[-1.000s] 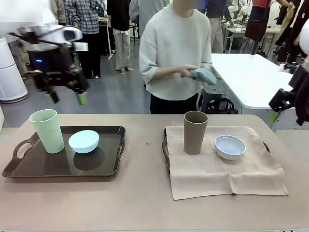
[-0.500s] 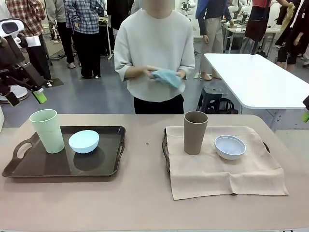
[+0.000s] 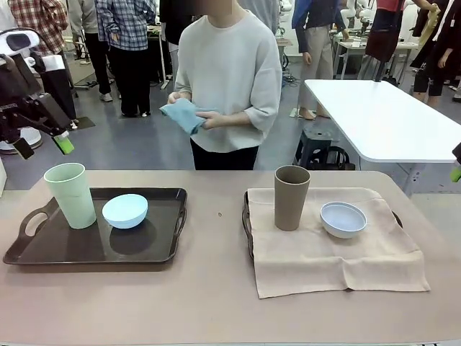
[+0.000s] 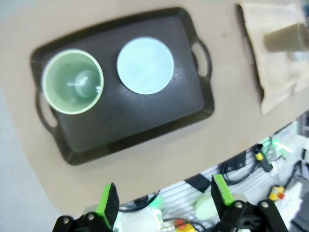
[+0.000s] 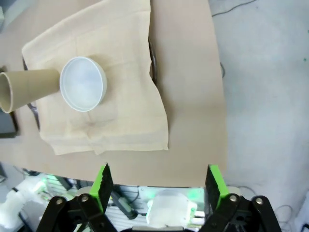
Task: Set up a tray with a mat and arrange the tableware.
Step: Pick up the Picnic Bowl and Reusable plastic cup from the Handle tray in front of the human's position and hold them in the air.
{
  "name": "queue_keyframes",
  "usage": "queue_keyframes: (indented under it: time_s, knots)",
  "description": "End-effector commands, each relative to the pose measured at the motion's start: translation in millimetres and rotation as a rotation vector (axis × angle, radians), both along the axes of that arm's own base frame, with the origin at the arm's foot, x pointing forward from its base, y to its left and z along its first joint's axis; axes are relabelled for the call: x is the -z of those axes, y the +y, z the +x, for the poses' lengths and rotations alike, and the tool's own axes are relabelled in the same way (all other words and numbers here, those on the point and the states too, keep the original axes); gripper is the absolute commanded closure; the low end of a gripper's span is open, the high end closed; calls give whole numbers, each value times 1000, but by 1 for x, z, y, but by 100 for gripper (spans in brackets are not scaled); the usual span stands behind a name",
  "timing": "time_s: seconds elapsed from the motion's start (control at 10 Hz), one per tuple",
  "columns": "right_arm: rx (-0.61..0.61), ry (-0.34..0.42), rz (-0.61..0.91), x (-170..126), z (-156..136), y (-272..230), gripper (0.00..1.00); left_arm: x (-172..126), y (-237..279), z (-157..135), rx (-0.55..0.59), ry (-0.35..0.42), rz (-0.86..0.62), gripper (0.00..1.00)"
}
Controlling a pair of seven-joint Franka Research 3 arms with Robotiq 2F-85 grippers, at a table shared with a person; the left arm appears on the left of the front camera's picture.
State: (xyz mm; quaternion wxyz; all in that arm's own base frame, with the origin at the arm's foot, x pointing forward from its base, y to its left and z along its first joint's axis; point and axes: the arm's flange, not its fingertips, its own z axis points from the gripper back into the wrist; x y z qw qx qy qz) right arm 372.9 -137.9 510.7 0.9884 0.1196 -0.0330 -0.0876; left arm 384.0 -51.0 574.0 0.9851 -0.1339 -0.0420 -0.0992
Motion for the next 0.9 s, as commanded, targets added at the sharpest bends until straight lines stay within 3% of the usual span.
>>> queue_keyframes:
  time_s: [0.0, 0.3, 0.5, 0.8]
  knots:
    - [43, 9, 143, 4, -5, -43, 1, 2, 51, -6, 4, 27, -159, 0]
    - [49, 34, 393, 25, -14, -100, 1, 30, 140, -11, -51, 65, -464, 0]
    - [62, 26, 580, 37, -13, -123, 1, 43, 186, -20, -77, 32, -676, 0]
    - [111, -26, 766, 47, -19, -151, 1, 63, 225, -37, -138, -20, -808, 0]
